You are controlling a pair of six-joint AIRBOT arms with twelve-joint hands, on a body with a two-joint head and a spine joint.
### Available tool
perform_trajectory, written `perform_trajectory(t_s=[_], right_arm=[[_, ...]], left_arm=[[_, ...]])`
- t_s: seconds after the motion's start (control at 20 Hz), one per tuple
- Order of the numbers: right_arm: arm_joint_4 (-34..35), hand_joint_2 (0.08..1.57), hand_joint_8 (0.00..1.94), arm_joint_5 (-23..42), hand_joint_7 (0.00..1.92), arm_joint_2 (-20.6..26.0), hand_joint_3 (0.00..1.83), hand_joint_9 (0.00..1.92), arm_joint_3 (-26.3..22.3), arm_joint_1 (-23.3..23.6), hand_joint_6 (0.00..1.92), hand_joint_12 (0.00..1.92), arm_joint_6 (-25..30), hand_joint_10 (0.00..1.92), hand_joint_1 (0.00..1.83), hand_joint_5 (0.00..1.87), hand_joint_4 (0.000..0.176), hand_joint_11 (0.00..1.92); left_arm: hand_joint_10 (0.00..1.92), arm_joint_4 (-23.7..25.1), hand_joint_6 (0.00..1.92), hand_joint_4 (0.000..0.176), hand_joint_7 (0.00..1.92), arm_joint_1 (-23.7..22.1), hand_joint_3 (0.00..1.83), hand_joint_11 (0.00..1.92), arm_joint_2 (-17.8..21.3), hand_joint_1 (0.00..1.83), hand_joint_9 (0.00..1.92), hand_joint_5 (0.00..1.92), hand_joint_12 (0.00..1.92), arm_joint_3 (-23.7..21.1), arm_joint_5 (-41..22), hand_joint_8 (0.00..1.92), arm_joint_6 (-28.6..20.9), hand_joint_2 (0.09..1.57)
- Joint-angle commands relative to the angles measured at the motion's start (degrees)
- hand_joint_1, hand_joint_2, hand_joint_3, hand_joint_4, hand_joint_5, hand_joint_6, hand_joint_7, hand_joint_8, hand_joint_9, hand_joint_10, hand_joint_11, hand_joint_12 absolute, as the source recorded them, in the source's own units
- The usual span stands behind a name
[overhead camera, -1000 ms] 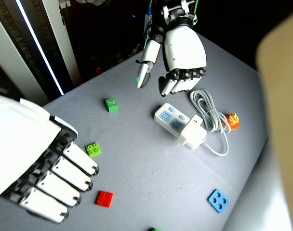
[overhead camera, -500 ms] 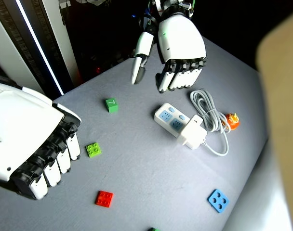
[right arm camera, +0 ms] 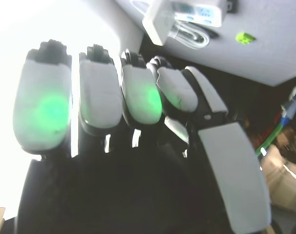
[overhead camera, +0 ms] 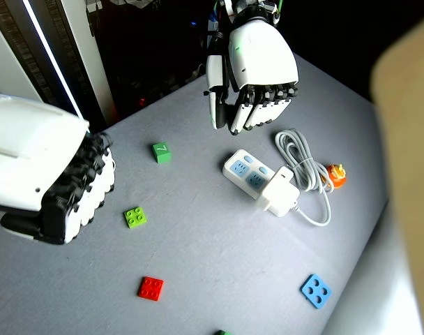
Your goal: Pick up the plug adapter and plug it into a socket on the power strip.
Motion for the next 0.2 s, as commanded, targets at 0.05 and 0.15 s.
perform_trajectory(t_s=[0.05,0.15], right_arm=[[-0.2,1.42,1.94,3.3,1.53,1.02,0.0,1.57,0.16,0.25,1.92,1.92,-0.67,1.92,0.82,1.43,0.0,1.61],[-0.2,1.43,1.94,3.37,1.52,1.73,0.0,1.55,0.17,-0.06,1.92,1.92,-0.37,1.92,0.83,1.41,0.0,1.6]], left_arm=[[1.92,2.02,1.25,0.0,1.31,-0.16,0.0,1.35,0.21,0.72,1.37,1.05,1.92,0.04,-2.87,1.77,0.07,1.44],[1.92,2.02,1.3,0.0,1.3,-0.2,0.0,1.35,0.23,0.7,1.36,1.04,1.92,0.14,-2.87,1.83,0.06,1.45]])
